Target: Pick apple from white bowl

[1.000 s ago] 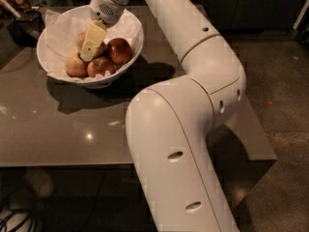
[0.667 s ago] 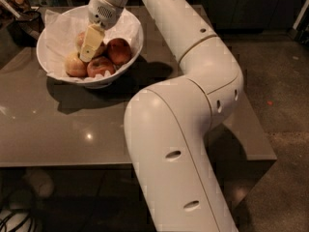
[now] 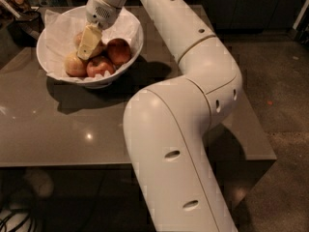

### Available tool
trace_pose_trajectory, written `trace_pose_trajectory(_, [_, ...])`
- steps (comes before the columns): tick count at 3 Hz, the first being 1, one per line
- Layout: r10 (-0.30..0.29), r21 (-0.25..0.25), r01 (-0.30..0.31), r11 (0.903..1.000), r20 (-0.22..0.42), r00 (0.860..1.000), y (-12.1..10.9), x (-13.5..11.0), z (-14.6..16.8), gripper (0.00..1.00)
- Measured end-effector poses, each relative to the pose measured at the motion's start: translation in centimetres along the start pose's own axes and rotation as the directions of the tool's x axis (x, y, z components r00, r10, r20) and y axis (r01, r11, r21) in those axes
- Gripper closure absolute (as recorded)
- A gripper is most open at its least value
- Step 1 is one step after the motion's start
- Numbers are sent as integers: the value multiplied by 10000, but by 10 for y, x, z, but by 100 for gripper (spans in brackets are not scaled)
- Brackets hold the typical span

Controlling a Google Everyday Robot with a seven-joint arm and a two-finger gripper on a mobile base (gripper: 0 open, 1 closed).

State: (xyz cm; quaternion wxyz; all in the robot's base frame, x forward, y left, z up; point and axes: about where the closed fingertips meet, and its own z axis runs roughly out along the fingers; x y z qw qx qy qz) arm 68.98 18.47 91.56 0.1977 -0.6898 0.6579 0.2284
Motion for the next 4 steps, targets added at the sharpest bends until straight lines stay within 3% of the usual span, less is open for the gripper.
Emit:
trace_pose_trajectory(1, [-151,374,138,9992,349,9993,-1,-8,-13,100])
trace_pose_trajectory(2, [-581,875,495,9949,980,9935,14,-17,-46,100])
trace_pose_trajectory(4, [-1954,1904,1592,9687,1900,9621,82,-35,-97,100])
